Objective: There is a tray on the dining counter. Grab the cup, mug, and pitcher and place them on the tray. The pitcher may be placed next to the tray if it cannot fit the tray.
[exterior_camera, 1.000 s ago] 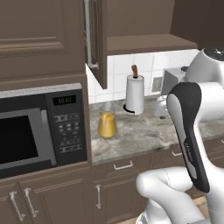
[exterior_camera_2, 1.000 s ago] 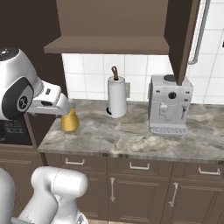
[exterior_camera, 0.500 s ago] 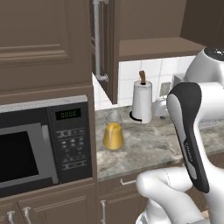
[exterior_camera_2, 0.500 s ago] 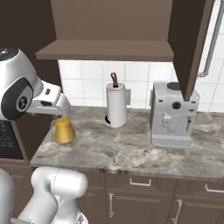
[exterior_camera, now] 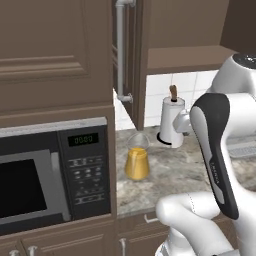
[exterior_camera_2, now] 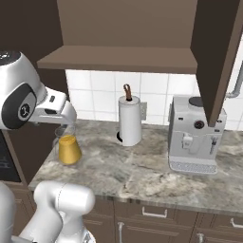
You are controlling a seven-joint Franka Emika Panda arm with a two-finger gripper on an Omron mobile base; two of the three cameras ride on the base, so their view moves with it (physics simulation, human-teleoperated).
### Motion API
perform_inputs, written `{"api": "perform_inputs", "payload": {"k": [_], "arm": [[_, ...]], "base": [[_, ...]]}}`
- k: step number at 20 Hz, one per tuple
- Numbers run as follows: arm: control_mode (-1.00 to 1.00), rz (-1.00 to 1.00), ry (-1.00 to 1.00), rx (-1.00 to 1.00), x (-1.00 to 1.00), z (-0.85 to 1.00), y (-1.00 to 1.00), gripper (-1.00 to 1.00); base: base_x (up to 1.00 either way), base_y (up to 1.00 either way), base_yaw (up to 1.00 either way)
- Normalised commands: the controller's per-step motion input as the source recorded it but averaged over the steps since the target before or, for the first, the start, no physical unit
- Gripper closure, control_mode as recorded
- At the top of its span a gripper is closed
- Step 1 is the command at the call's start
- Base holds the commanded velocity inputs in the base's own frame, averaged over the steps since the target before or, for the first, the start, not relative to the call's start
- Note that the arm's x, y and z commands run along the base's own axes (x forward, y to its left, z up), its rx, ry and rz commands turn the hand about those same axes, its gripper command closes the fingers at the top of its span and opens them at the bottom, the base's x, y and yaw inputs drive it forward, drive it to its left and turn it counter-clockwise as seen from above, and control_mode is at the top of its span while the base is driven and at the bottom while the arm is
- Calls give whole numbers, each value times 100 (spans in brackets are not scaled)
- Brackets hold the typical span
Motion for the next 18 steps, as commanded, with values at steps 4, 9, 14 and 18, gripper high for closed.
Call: {"api": "perform_inputs", "payload": {"k": [4, 9, 14, 18], "arm": [[100, 0, 0, 0, 0, 0, 0, -100], [100, 0, 0, 0, 0, 0, 0, -100], [-100, 0, 2, 0, 0, -17, 4, -100], [-100, 0, 7, 0, 0, -47, 18, -100]], "base": [[17, 0, 8], [0, 0, 0], [0, 0, 0], [0, 0, 0]]}}
